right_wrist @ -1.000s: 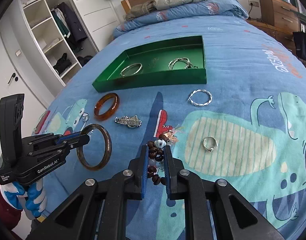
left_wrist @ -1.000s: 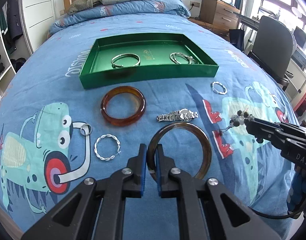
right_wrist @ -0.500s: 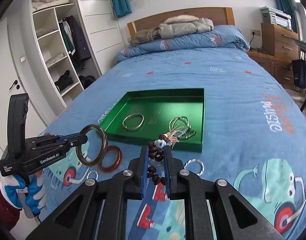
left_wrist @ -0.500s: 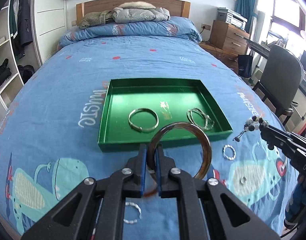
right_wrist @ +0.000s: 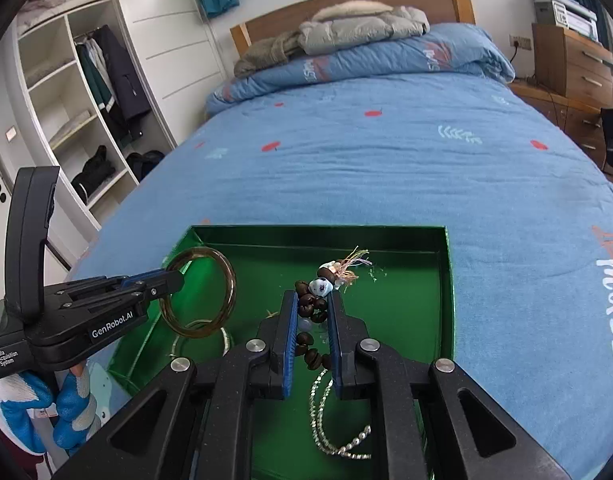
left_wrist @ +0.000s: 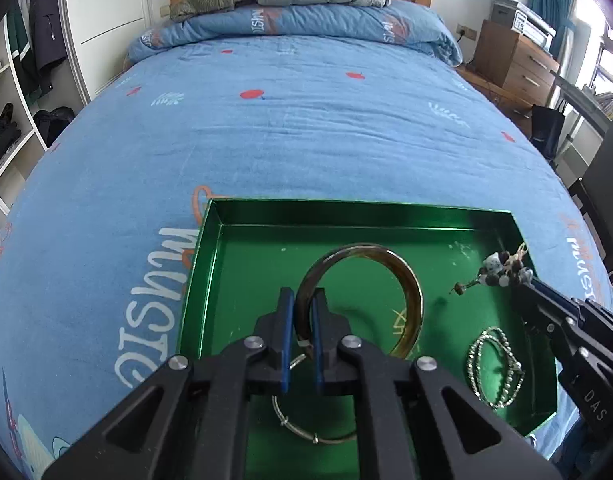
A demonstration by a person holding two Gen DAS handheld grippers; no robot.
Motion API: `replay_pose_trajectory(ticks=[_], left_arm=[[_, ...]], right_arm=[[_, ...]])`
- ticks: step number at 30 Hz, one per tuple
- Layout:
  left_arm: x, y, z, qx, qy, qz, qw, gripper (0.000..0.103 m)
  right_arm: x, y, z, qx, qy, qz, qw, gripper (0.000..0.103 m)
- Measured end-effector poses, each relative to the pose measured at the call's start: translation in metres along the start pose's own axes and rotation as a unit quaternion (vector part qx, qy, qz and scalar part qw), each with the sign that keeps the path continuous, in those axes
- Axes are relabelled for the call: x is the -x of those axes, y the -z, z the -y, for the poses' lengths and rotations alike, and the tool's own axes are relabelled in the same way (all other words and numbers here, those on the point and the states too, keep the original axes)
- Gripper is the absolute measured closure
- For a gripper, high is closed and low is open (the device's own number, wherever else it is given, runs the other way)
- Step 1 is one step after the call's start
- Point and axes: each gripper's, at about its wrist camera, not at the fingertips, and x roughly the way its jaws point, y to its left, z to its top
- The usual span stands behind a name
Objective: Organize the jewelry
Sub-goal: 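Lower both pieces into the green tray and open both tools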
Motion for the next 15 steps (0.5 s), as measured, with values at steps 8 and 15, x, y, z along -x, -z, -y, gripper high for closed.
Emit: replay_pose_trajectory(ticks=[8,15], left_arm=[[-0.042,-0.004,-0.008,0.008,-0.03,-0.041,0.9987,0.095],[-0.031,-0.001,-0.003,-0.004,-0.032,-0.023,0.9992,0.094]], right_arm=[[-0.044,0.013,0.024,-0.006,0.043,-0.078,0.996,0.088],[-0.033,0.016,0.017,0.007,0.058,-0.074,0.996,0.053]])
